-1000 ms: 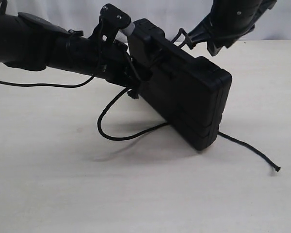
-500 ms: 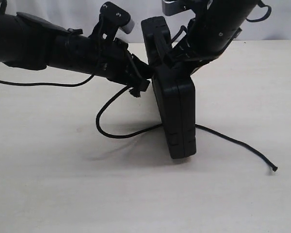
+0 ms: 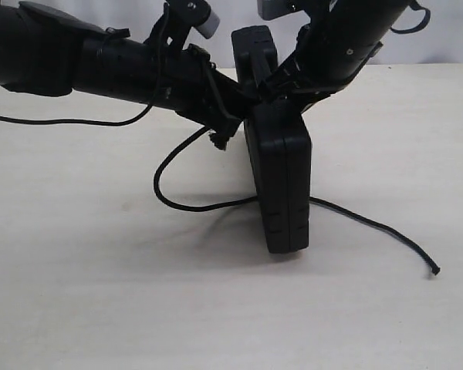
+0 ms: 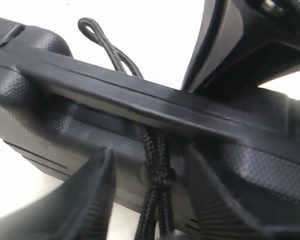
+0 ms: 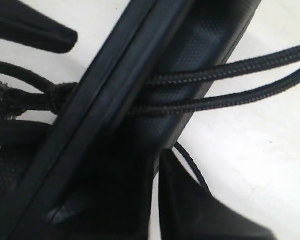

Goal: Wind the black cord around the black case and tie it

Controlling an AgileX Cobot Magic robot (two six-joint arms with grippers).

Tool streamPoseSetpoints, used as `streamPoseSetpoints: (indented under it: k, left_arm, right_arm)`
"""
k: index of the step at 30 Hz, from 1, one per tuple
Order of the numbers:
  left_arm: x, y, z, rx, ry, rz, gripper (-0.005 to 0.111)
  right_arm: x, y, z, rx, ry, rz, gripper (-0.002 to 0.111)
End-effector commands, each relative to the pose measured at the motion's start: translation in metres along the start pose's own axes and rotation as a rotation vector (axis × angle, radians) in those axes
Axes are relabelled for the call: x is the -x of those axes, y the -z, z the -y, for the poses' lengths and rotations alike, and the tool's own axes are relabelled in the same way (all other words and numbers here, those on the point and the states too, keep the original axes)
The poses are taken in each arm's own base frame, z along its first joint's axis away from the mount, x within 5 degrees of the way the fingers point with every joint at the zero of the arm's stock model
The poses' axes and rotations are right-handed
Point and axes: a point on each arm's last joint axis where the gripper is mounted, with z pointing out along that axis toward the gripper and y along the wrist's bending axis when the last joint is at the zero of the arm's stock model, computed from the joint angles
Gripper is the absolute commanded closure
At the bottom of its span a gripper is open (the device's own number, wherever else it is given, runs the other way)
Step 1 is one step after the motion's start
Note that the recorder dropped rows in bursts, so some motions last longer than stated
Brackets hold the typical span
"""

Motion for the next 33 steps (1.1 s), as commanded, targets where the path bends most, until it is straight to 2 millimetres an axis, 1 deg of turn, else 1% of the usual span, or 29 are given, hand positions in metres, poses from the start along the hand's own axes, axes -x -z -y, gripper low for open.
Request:
streamPoseSetpoints:
  k: [1, 4, 9, 11, 12, 13, 15, 16, 17, 19, 21, 23, 24, 25, 26, 29, 30, 32, 33]
  left_arm:
    - [0.012, 0.009, 0.004, 0.008, -0.067, 0.015, 0.058]
    - [0.018, 0.021, 0.007, 0.036, -0.196, -0.014, 0.058]
    - [0.028, 0.038, 0.014, 0.043, -0.327, -0.034, 0.058]
    - [0.021, 0.04, 0.016, 0.013, -0.354, -0.118, 0.058]
    - [0.014, 0.041, 0.016, -0.002, -0.369, -0.188, 0.058]
    - [0.001, 0.039, 0.013, -0.008, -0.365, -0.293, 0.058]
    - [-0.017, 0.036, 0.008, -0.017, -0.352, -0.453, 0.058]
    - [-0.024, 0.034, 0.004, 0.006, -0.336, -0.502, 0.058]
    - [-0.028, 0.031, 0.001, 0.025, -0.303, -0.52, 0.058]
    - [-0.032, 0.023, -0.001, 0.034, -0.22, -0.501, 0.058]
    - [-0.033, 0.014, 0.003, 0.008, -0.205, -0.477, 0.058]
    - [-0.034, 0.008, 0.006, 0.005, -0.234, -0.469, 0.06]
    - [-0.033, 0.006, 0.005, 0.022, -0.245, -0.457, 0.063]
    - [-0.03, 0.005, 0.005, 0.04, -0.255, -0.441, 0.07]
    - [-0.028, 0.005, 0.004, 0.056, -0.255, -0.427, 0.078]
    - [-0.015, 0.012, 0.003, 0.122, -0.26, -0.352, 0.103]
    - [-0.012, 0.014, 0.003, 0.135, -0.268, -0.339, 0.107]
    - [-0.004, 0.018, 0.001, 0.179, -0.275, -0.296, 0.107]
    - [-0.004, 0.018, 0.001, 0.182, -0.274, -0.293, 0.107]
  right_arm:
    - [-0.001, 0.001, -0.002, 0.019, -0.003, 0.005, 0.104]
    - [-0.001, 0.001, -0.002, 0.019, -0.003, 0.005, 0.104]
    - [-0.001, 0.001, -0.002, 0.019, -0.003, 0.003, 0.104]
    - [-0.001, 0.001, -0.002, 0.02, -0.005, -0.001, 0.104]
    - [-0.001, 0.001, -0.002, 0.02, -0.005, -0.001, 0.104]
    - [-0.001, 0.001, -0.002, 0.02, -0.005, -0.001, 0.104]
    - [-0.001, 0.001, -0.002, 0.019, -0.005, 0.006, 0.104]
    - [-0.001, 0.001, -0.002, 0.018, -0.005, 0.008, 0.104]
    - [-0.001, 0.001, -0.002, 0.018, -0.005, 0.008, 0.104]
    - [-0.001, 0.001, -0.002, 0.02, -0.009, 0.0, 0.104]
    - [-0.002, 0.001, -0.003, 0.022, -0.009, -0.011, 0.104]
    - [-0.002, 0.001, -0.003, 0.022, -0.009, -0.013, 0.104]
    - [-0.003, 0.001, -0.003, 0.023, -0.009, -0.015, 0.104]
    - [-0.003, 0.001, -0.003, 0.023, -0.009, -0.015, 0.104]
    - [-0.003, 0.001, -0.003, 0.023, -0.009, -0.015, 0.104]
    - [-0.002, 0.002, -0.004, 0.04, -0.018, -0.009, 0.104]
    - [-0.002, 0.002, -0.005, 0.046, -0.022, -0.006, 0.104]
    - [-0.001, 0.002, -0.008, 0.081, -0.016, 0.004, 0.104]
    - [0.0, 0.002, -0.01, 0.103, -0.01, 0.009, 0.104]
